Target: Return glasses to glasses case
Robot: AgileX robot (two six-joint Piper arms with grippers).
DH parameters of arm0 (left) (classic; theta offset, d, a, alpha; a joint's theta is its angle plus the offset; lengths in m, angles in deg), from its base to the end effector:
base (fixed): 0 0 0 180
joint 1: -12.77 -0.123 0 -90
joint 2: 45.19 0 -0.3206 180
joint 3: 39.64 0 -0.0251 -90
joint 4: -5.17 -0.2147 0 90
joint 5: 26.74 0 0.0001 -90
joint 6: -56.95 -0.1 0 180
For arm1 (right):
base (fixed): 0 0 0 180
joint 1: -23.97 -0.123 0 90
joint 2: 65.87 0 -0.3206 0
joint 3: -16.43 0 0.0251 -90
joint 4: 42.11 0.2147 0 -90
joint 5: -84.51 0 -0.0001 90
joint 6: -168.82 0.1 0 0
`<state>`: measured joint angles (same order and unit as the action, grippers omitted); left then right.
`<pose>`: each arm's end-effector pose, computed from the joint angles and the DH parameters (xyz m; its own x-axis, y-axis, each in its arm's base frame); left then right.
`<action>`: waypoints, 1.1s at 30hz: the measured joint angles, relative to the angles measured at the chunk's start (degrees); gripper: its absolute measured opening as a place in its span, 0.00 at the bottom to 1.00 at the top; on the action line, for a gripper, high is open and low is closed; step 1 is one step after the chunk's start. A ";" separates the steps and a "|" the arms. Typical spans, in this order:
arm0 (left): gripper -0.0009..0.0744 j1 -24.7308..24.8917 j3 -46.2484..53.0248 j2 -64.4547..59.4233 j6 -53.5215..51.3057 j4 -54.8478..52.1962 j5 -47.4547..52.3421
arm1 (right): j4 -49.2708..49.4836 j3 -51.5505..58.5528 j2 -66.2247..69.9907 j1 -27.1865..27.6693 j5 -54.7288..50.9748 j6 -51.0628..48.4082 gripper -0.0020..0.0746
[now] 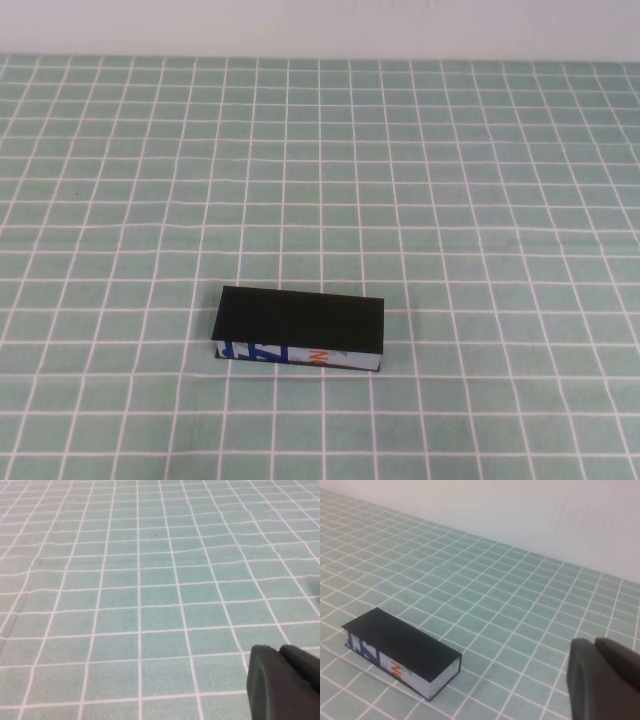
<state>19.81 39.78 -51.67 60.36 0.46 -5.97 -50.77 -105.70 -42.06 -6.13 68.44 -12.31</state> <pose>-0.0100 0.0042 0.1709 -0.2819 0.0523 -0.9580 0.0997 0.9947 0.0250 0.0147 0.0037 0.2951 -0.0361 -0.2106 -0.9769 -0.4777 0.8622 -0.1683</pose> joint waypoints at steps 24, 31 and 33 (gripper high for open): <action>0.01 0.00 0.00 0.11 -0.77 0.82 0.00 | 0.00 0.03 -0.55 0.37 0.00 0.00 0.01; 0.01 0.00 0.00 0.11 -0.77 0.82 0.00 | -0.34 0.03 -3.12 8.83 -0.12 0.00 0.01; 0.01 0.00 0.00 0.11 -0.77 0.82 0.00 | -1.01 0.03 -4.69 12.63 -0.22 0.00 0.01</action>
<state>19.81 39.78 -51.56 59.59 1.29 -5.97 -51.78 -105.67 -46.75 6.50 68.23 -12.31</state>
